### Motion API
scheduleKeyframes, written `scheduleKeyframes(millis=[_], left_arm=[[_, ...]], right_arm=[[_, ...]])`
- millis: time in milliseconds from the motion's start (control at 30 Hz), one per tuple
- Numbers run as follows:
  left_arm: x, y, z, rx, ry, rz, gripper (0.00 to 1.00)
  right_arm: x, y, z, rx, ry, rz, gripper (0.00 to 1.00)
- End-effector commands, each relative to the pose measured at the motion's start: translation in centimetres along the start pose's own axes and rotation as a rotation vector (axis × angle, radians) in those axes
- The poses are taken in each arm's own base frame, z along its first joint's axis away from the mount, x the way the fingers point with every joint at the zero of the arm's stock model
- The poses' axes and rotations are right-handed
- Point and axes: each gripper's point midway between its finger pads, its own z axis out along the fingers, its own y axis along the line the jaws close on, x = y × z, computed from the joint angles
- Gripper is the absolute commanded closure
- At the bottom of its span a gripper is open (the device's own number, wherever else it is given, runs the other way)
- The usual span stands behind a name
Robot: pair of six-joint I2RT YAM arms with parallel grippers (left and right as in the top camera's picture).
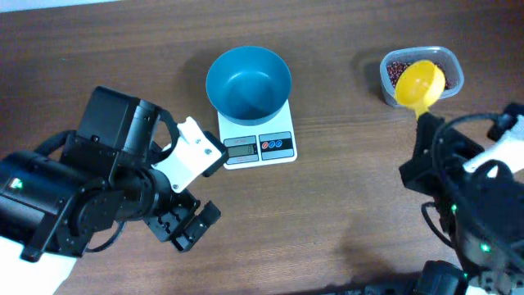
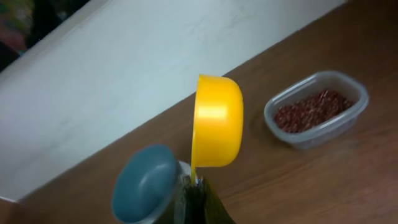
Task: Scoop item into bowl and weigh 50g on scale
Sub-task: 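Raise the yellow scoop with the right gripper toward the bean tub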
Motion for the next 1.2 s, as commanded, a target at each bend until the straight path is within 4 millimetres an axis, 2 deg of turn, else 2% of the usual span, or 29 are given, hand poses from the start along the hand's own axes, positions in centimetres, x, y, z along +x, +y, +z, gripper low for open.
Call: scheduleKeyframes(millis=[0, 233, 367, 433, 633, 700, 733, 867, 933, 1000, 1167], left_arm=[[-0.5, -0.1, -0.4, 0.009, -0.018, 0.010, 0.01], [-0.5, -0.1, -0.4, 0.009, -0.018, 0.010, 0.01], [-0.5, -0.1, -0.4, 0.009, -0.018, 0.010, 0.01], [-0.5, -0.1, -0.4, 0.009, -0.018, 0.010, 0.01], [-0.4, 0.0, -0.3, 0.005, -0.015, 0.010, 0.01], [0.7, 1.9, -0.5, -0.106, 0.044, 0.008, 0.01], [0.8, 2.2, -0.5, -0.126, 0.052, 0.007, 0.01], [0.7, 2.2, -0.5, -0.126, 0.049, 0.008, 0.01], [0.4, 2.2, -0.5, -0.121, 0.033, 0.010, 0.01], [-0.9, 2.1, -0.5, -0.109, -0.024, 0.007, 0.01], [-2.1, 2.5, -0.6, -0.121, -0.073, -0.032, 0.01]], right_arm=[[-2.7, 0.7, -0.1, 0.038, -0.049, -0.045, 0.96], [-6.0, -0.1, -0.2, 0.109, -0.129, -0.009, 0.96], [-9.4, 0.8, -0.3, 0.105, -0.243, -0.059, 0.96], [-10.3, 1.1, -0.4, 0.095, -0.273, -0.052, 0.96], [-10.1, 1.5, -0.3, 0.070, -0.257, -0.053, 0.96], [-9.7, 2.0, -0.2, 0.042, -0.238, -0.056, 0.96], [-9.5, 2.2, -0.1, 0.026, -0.226, -0.058, 0.96], [-9.2, 2.6, 0.0, 0.002, -0.206, -0.064, 0.96], [-9.1, 2.6, 0.0, 0.003, -0.206, -0.064, 0.96], [-9.1, 2.6, 0.0, 0.003, -0.206, -0.072, 0.96], [-9.1, 2.6, 0.0, 0.005, -0.203, -0.075, 0.96]])
